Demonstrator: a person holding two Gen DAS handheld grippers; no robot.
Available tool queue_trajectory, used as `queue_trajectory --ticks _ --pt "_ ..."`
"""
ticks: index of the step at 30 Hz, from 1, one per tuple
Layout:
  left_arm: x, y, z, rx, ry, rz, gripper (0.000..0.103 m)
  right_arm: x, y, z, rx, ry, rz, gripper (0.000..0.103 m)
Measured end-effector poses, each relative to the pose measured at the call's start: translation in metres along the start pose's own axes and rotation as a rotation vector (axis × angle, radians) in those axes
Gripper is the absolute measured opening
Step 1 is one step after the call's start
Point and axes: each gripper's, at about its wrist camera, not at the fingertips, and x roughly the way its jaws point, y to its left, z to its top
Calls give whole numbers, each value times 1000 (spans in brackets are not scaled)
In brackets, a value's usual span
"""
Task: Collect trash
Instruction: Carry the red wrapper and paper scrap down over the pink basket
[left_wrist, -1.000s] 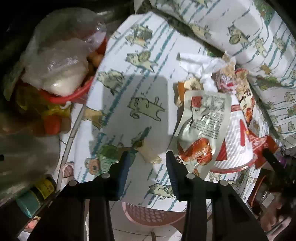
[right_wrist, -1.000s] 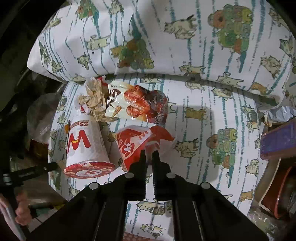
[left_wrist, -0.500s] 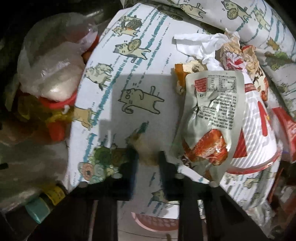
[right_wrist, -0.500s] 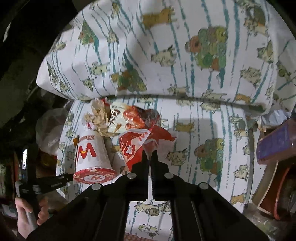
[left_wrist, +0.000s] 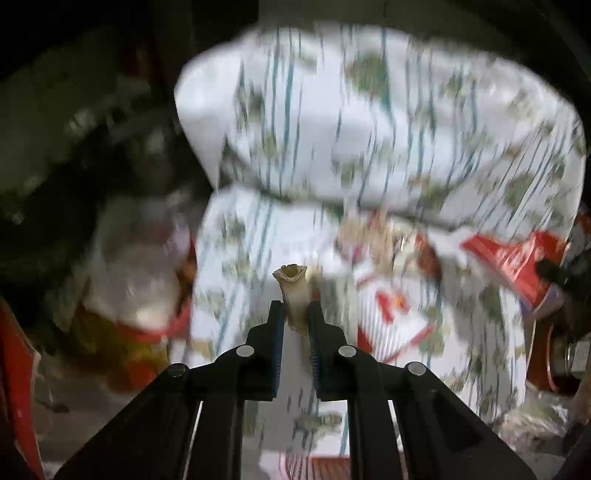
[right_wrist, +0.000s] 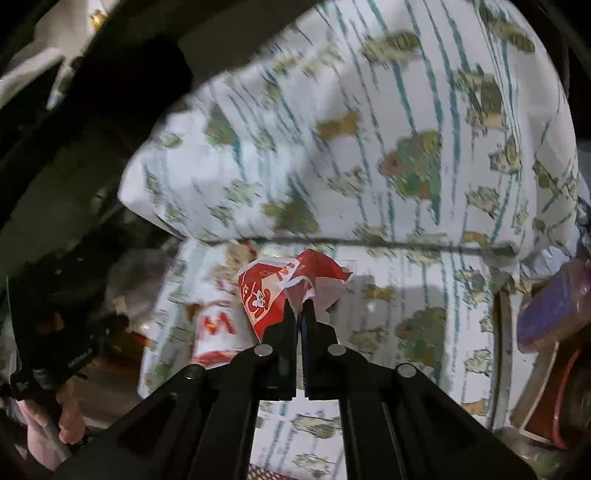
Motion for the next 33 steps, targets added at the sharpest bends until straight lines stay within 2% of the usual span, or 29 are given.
queue_trajectory --ticks 2,4,9,14,18,20,22,25,27,29,31,33 --pt "-19 7 8 -19 -72 -3 14 -9 8 -2 -14 -39 11 2" --pt "-33 13 14 -38 -111 -16 14 -18 17 -5 -34 -82 16 2" --pt "-62 21 13 -62 -202 -3 14 -30 32 -8 -56 -109 37 2" --pt "-100 20 -12 -31 -257 77 14 -48 47 -11 -65 -143 32 2" --pt "-156 18 -22 -60 -335 -19 14 -93 81 -19 -129 -207 41 2" --pt "-187 13 -27 -53 -369 1 14 -119 102 -26 -188 -247 54 2" --pt "-208 11 -33 -60 -378 27 14 -144 118 -36 -221 -281 64 2" --pt "-245 12 -48 -53 -403 -26 14 -178 136 -52 -243 -313 76 2" --pt "-262 13 -59 -47 -418 -41 14 -199 143 -65 -249 -346 53 2" --pt "-274 15 -71 -53 -424 -65 14 -216 143 -81 -225 -369 48 2" --pt "-280 18 -81 -70 -412 -93 14 -228 140 -99 -194 -361 81 2" --pt "-283 17 -91 -74 -403 -89 14 -235 141 -115 -209 -357 76 2"
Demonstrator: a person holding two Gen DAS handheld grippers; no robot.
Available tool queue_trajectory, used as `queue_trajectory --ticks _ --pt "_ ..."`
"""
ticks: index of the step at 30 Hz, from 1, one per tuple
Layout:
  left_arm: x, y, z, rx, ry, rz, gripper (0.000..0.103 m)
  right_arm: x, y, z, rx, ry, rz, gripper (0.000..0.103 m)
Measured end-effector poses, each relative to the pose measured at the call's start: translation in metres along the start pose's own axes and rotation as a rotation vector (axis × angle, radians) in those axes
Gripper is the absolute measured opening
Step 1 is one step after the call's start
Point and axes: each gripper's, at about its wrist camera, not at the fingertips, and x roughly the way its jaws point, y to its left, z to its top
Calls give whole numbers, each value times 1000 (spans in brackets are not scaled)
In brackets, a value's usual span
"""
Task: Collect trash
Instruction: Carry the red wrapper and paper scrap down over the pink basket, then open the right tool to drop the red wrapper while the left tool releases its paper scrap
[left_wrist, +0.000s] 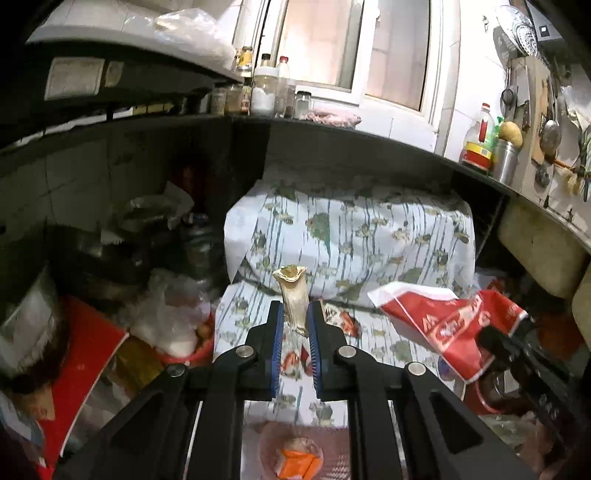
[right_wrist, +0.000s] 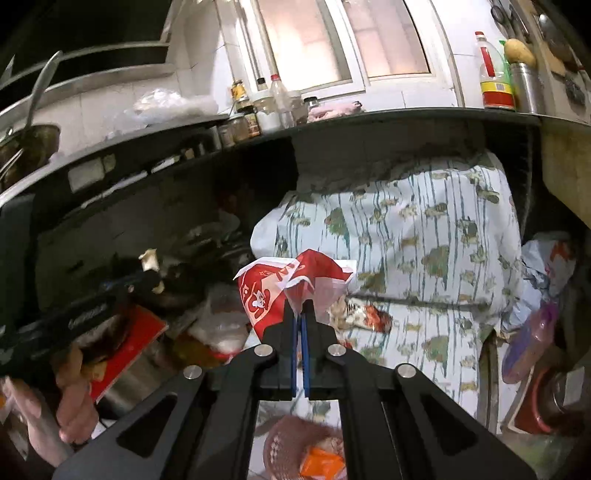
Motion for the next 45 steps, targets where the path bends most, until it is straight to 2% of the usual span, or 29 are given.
queue_trajectory --ticks 3,8,10,16,21,25,28,32,35,41,45 --pt "-5 0 -16 -3 5 14 14 -6 6 -20 -32 15 -8 2" --pt "5 0 -40 -32 75 26 14 8 1 -47 -24 85 -36 2" --pt "10 1 -47 -12 88 19 14 18 -2 -59 -14 121 -50 2" --pt "38 11 -75 51 134 90 14 46 -17 -96 28 218 -60 2" --pt "76 31 -93 45 261 55 14 71 -21 -112 27 316 -41 2" --pt "94 50 -100 -41 330 43 14 94 -24 -131 35 406 -53 2" --pt "114 59 -114 -66 441 13 14 109 -26 -145 29 477 -71 2" --pt "133 70 -130 -116 541 1 14 121 -28 -160 16 528 -102 2" --pt "145 69 -140 -115 571 19 14 132 -33 -172 35 583 -97 2" --pt "178 48 -167 -65 690 10 14 163 -41 -198 29 683 -134 2" --pt "191 35 -175 -16 712 19 14 178 -50 -209 68 728 -129 2"
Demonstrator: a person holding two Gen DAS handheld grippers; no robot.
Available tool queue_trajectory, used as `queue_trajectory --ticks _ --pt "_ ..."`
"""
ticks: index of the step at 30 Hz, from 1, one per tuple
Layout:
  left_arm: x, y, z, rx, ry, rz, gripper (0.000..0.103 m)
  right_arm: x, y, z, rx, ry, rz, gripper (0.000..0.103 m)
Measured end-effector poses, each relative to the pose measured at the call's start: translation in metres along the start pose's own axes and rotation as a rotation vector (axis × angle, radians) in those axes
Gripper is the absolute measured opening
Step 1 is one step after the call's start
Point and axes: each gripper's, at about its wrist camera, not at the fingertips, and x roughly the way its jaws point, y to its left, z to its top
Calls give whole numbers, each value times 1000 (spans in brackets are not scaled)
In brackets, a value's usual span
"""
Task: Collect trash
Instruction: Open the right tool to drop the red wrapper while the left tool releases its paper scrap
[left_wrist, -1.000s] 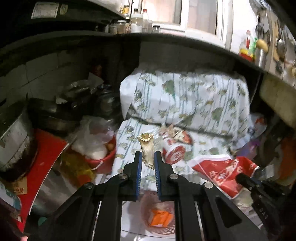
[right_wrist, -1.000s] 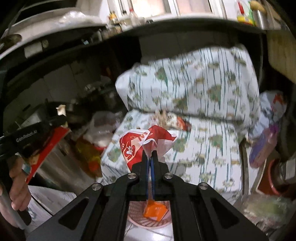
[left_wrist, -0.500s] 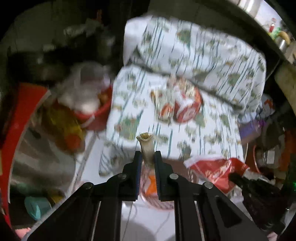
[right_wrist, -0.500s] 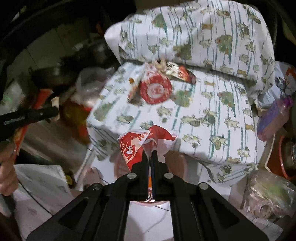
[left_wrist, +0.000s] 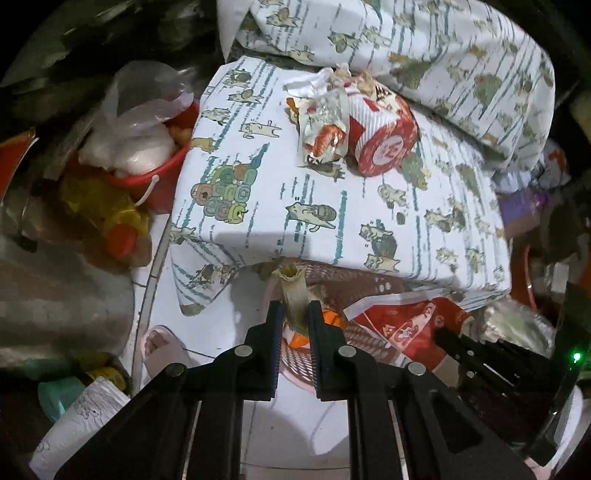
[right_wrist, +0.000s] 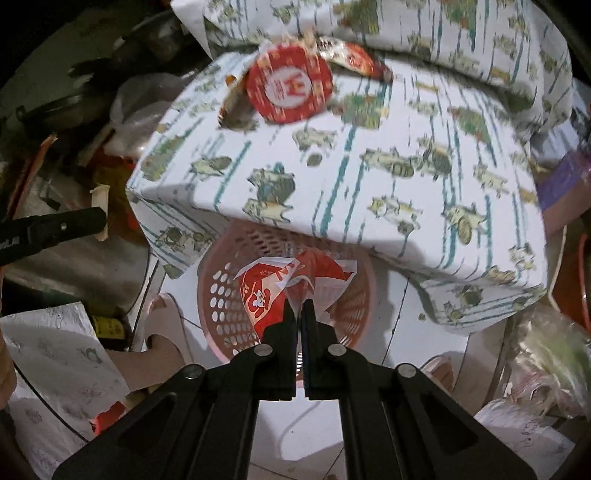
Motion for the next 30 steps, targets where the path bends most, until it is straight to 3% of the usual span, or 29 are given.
queue_trajectory --ticks 5,21,24,25,26,28,30 --pt "20 -10 -6 -1 54 -8 14 8 -6 2 20 16 9 2" --pt "38 -11 -6 -18 102 -41 14 13 -27 7 121 49 72 6" --pt "43 -15 -6 -11 116 -41 15 11 -28 8 130 48 83 15" --pt "45 -16 -7 -10 126 -39 19 10 -29 9 131 46 88 20" --pt "48 -17 -7 -11 143 -35 32 9 -29 9 132 43 93 21" --pt "50 -16 -8 -21 153 -21 46 6 -31 10 136 33 81 21" --pt "48 -16 -8 -16 133 17 46 4 -34 10 139 23 66 21"
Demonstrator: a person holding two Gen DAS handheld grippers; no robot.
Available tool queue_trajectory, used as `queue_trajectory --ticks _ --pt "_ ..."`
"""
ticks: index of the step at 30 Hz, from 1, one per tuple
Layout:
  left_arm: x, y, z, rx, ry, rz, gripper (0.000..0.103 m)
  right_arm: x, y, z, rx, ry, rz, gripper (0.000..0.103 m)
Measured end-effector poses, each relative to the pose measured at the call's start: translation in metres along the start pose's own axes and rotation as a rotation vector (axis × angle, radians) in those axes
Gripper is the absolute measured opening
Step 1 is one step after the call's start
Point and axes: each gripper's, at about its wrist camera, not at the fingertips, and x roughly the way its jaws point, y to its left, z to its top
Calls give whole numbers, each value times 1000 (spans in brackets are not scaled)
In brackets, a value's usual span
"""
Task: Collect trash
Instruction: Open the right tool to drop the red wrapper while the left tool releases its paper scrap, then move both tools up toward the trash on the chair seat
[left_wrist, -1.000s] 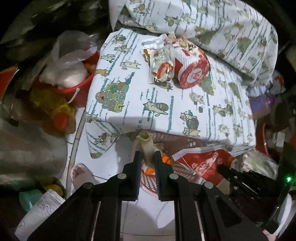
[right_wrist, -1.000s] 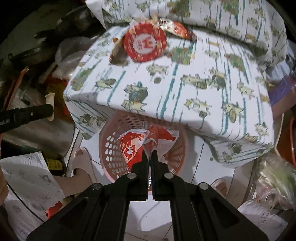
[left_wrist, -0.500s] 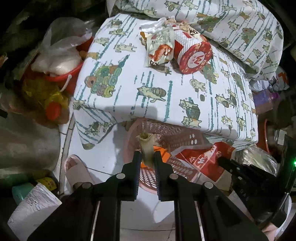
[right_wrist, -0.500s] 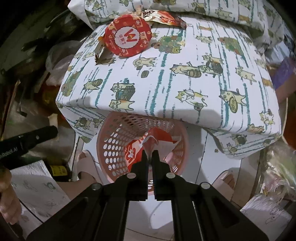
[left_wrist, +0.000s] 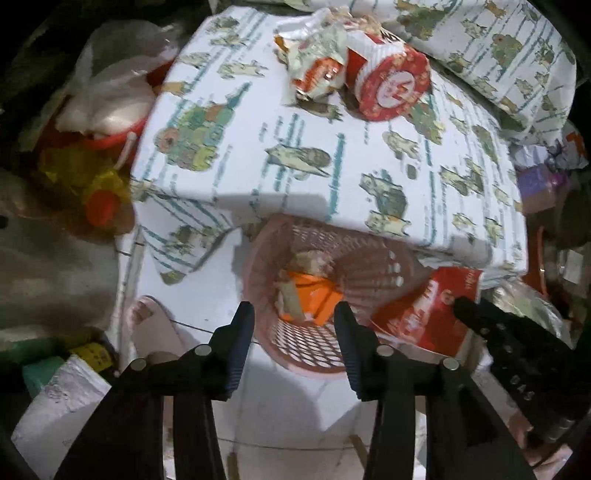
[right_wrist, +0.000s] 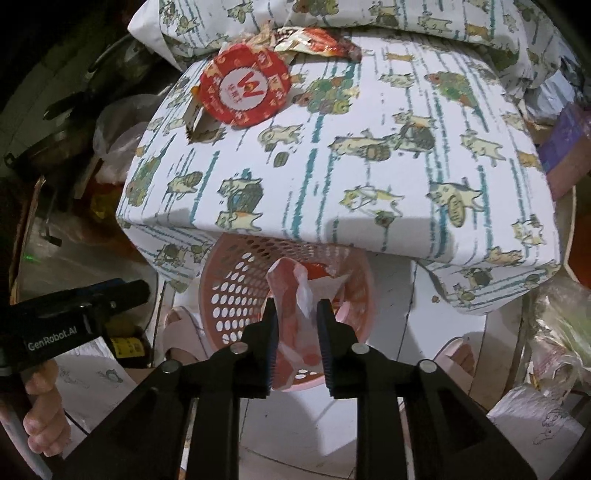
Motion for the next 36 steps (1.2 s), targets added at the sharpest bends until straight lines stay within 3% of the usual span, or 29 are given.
queue_trajectory --ticks 5,7,10,13,16,18,23,36 --pt "-13 -3 0 15 -33 -12 55 -4 -7 3 26 -16 -3 21" --pt "-19 -3 0 17 -54 3 61 -7 -7 3 23 -30 -10 21" --pt "-30 3 1 3 -87 32 63 -11 -6 4 24 -47 -21 21" --pt "-43 9 4 -10 -134 88 64 -14 -6 4 24 -63 -39 21" --pt "-56 5 3 38 -207 164 74 -17 -6 5 21 -77 -55 21" --pt "-62 5 2 42 -230 182 75 -18 -6 6 22 -83 -56 21" --pt "-75 6 -1 29 -255 154 82 -22 -5 7 35 -97 -52 21" --pt "-94 8 6 17 -262 89 83 -23 -8 -6 39 -107 -110 22"
